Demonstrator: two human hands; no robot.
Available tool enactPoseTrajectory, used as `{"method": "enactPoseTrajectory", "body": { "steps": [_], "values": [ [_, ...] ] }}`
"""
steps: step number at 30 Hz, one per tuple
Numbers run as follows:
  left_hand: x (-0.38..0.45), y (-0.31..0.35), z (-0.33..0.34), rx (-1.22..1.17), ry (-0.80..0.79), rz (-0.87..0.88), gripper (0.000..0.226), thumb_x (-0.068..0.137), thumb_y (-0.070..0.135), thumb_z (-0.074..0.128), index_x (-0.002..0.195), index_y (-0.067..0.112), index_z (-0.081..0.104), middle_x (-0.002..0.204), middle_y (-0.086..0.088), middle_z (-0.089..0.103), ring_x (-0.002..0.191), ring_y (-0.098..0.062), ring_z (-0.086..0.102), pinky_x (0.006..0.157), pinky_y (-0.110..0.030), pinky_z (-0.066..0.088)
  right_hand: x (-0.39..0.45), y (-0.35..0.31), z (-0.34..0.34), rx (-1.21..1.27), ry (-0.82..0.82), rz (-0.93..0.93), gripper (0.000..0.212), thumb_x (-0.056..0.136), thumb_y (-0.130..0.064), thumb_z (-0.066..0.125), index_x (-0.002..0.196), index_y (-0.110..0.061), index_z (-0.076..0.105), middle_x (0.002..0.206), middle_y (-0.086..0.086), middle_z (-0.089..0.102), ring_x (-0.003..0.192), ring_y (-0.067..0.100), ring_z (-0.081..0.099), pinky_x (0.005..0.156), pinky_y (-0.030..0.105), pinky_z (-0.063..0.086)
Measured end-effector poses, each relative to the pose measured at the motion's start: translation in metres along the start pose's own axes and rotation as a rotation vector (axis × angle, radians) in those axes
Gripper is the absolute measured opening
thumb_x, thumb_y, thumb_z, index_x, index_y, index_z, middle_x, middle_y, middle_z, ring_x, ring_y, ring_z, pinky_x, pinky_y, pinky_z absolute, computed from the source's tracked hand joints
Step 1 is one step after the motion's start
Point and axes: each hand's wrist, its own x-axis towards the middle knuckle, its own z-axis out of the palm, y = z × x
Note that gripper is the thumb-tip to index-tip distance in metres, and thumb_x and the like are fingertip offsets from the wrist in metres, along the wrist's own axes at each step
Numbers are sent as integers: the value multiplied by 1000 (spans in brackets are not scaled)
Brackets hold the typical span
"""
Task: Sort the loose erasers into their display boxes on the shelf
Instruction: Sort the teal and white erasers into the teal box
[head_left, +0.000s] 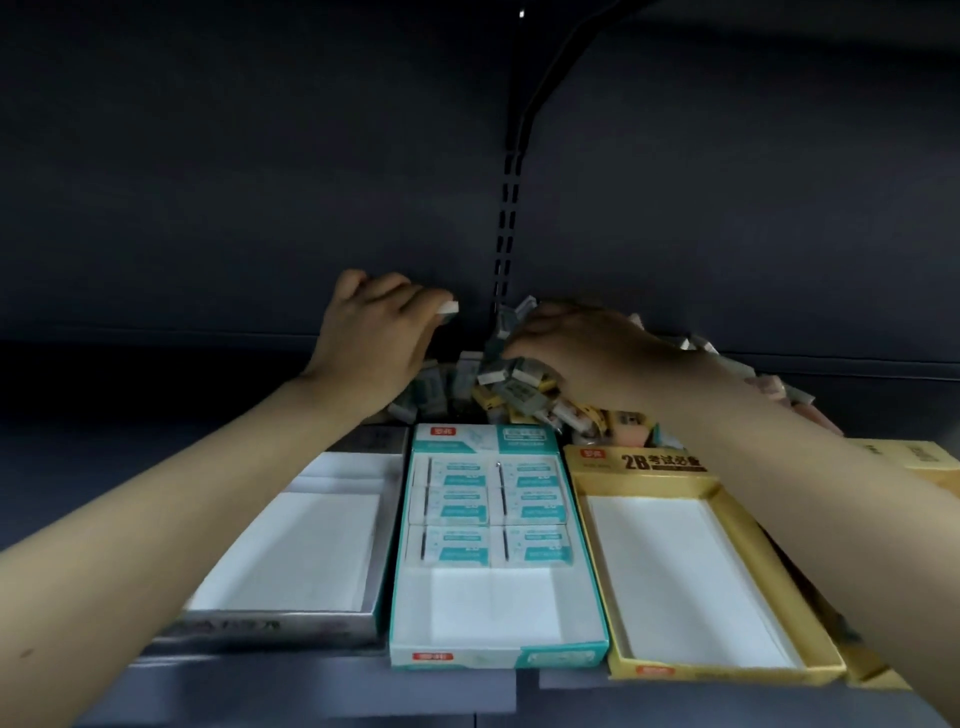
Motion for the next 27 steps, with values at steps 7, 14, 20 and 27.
{"method": "enactPoseTrajectory", "body": {
  "steps": [7, 14, 20, 27],
  "values": [
    [-26, -6, -11, -41, -19, -53, 29, 88, 20, 45, 100, 8, 68, 85, -6, 72, 78, -26, 65, 73, -36, 28, 6, -2, 10, -111, -3, -41, 54, 86, -16, 58, 136, -32, 45, 138, -9, 48, 131, 16, 34, 106, 36, 26],
    [-32, 21, -33, -332, -141, -228, 18, 85, 20, 47, 91, 7, 59, 79, -8, 66, 68, -30, 60, 67, -31, 37, -11, -6, 16, 156, 282, 42, 41, 85, -15, 65, 126, -21, 60, 127, 3, 56, 121, 27, 44, 95, 43, 41],
    [-27, 49, -54, -760, -86, -663, 27, 85, 13, 60, 105, 28, 49, 82, 14, 56, 70, -8, 59, 66, -21, 47, -45, -33, 6, 745, 411, 232, 30, 87, -29, 63, 117, -31, 60, 86, -17, 58, 78, -2, 56, 71, 18, 43],
    [-34, 65, -71, -1171, -179, -934, 22, 88, 10, 60, 86, 32, 62, 85, 2, 69, 74, -6, 67, 75, -21, 54, -67, -46, 12, 1176, 353, 262, 20, 87, -13, 60, 84, -30, 51, 96, 25, 58, 87, 38, 56, 84, 53, 47]
  ]
}}
